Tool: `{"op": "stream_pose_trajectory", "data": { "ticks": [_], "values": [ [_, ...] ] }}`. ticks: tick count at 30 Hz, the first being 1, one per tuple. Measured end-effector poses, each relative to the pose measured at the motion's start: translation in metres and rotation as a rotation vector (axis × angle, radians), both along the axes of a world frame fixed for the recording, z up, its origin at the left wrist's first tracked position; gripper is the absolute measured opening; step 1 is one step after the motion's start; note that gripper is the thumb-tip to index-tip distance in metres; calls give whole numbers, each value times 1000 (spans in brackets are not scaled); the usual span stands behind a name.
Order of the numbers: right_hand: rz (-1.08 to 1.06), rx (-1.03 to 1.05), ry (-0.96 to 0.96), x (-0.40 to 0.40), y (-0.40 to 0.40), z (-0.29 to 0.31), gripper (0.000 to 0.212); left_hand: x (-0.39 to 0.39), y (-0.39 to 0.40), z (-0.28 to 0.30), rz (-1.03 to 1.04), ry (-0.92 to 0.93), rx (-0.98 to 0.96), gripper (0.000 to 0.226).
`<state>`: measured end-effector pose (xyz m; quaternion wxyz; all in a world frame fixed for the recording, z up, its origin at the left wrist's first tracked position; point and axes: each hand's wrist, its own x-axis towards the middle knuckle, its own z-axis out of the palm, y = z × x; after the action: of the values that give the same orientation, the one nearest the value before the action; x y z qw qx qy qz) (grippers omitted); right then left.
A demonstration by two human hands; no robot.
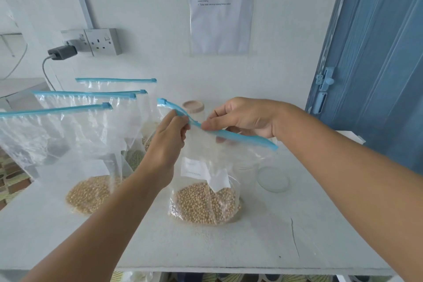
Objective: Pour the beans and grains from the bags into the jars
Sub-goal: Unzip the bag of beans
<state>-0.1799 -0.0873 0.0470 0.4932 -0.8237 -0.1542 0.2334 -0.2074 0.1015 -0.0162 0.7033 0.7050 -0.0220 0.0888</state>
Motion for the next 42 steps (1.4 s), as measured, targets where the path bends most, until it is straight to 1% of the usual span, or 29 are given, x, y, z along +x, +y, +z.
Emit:
{"op": "stream_pose_trajectory", "data": {
  "ticks": [1,2,4,6,8,10,12,14,16,19,24,26,29,32,35,36,38,41,42],
  "values": [
    [5,8,11,0,1,-1,47,0,2,0,-16,-16,-2,33],
    [5,-1,7,0,3,-3,51,-1,3,1,-40,-30,6,39],
    [-6,-35,-34,0,10,-6,53,-3,5,3,-109,-58,49,51],
    [-25,-57,-78,0,16,-8,50,-6,6,5,-176,-72,68,56],
    [-17,-77,-105,-1,18,-6,43,-6,10,4,-215,-79,55,53],
    [-30,-96,-139,-2,20,-3,30,-3,16,2,-220,-77,19,49],
    [-101,-93,-190,-1,21,-3,17,-1,20,0,-193,-79,-29,49],
    [-199,-47,-246,3,23,-3,6,-2,21,1,-147,-82,-95,43],
    [-313,24,-296,8,23,-3,6,1,26,3,-81,-83,-153,34],
    [-429,70,-405,19,22,4,11,10,38,15,-36,-120,-195,27],
    [-536,201,-493,29,21,24,10,25,41,49,26,-159,-184,31],
    [-525,210,-485,29,19,27,10,33,40,55,45,-164,-178,31],
    [-480,131,-483,30,15,13,11,45,38,41,36,-121,-121,33],
    [-496,60,-473,30,11,-6,10,47,33,20,-3,-98,-58,36],
    [-484,-2,-523,25,11,-5,3,44,28,14,-65,-115,-25,36],
    [-452,-8,-537,24,12,-2,8,43,26,13,-103,-120,-15,36],
    [-330,24,-541,22,16,7,11,43,25,9,-184,-126,27,33],
    [-140,113,-484,18,26,14,19,41,22,0,-272,-133,97,25],
    [-105,106,-468,19,28,14,21,39,20,-2,-301,-129,94,22]
  ]
}}
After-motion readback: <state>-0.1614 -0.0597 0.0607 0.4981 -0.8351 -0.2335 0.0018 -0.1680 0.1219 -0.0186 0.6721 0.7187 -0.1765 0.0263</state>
